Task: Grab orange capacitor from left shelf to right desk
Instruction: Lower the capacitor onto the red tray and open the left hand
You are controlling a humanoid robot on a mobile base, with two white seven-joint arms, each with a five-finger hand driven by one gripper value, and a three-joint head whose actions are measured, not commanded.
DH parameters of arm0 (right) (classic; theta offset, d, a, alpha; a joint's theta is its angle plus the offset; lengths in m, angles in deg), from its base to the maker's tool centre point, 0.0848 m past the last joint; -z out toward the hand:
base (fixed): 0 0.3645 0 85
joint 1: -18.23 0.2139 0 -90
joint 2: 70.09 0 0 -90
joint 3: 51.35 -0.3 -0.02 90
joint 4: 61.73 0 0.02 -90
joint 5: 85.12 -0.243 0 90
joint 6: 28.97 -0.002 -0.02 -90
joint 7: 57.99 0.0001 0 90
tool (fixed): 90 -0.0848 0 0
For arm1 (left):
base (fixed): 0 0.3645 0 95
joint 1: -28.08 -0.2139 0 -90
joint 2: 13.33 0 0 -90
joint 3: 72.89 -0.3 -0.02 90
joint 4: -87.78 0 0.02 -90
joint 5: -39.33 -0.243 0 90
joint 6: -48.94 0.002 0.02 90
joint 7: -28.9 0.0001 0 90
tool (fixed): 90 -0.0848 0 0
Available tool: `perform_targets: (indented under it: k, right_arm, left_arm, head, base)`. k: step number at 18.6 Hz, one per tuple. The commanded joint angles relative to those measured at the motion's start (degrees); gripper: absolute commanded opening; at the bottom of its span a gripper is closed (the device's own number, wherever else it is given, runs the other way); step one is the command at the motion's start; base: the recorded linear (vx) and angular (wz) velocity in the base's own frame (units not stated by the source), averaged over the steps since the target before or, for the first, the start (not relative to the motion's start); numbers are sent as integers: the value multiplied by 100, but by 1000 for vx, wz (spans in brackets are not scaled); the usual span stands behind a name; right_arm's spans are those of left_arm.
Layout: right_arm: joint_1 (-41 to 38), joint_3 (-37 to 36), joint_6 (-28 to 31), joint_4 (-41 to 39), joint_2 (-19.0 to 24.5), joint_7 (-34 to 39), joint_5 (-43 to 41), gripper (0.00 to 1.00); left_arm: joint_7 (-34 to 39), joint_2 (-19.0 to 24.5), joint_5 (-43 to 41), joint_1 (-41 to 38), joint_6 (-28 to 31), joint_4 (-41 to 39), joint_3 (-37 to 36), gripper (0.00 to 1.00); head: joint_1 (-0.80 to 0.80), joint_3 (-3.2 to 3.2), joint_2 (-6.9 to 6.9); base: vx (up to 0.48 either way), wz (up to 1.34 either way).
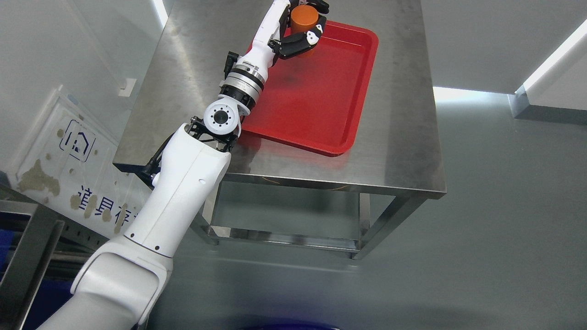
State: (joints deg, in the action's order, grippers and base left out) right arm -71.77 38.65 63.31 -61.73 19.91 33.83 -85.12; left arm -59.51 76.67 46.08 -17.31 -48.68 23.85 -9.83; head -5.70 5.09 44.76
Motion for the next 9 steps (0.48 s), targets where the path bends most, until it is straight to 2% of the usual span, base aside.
perform_targets:
  k: [1,3,4,6,9]
  right_arm:
    - [9,-62,1,-193,-100,3,26,100]
    - [9,-62,1,-193,-100,3,26,100]
    - [9,-62,1,-193,-100,3,26,100]
    - [9,-62,1,-193,-100,3,26,100]
    - [9,-62,1,-193,-100,3,18,100]
  left_arm:
    - [-1,100,-42,127,6,1154,-355,22]
    - [-1,100,-7,127,-3,1181,-408,27]
    - [-45,100,-6,162,6,1181,-400,35]
    - [-63,100,-6,276,14,1190,-365,62]
    - [-72,100,-6,425,6,1172,-321,71]
  head:
    - [0,0,0]
    - [0,0,0]
    - [0,0,0]
    - [0,0,0]
    - [0,0,0]
  base:
    - [0,0]
    - [0,0]
    - [0,0]
    - [0,0]
    - [0,0]
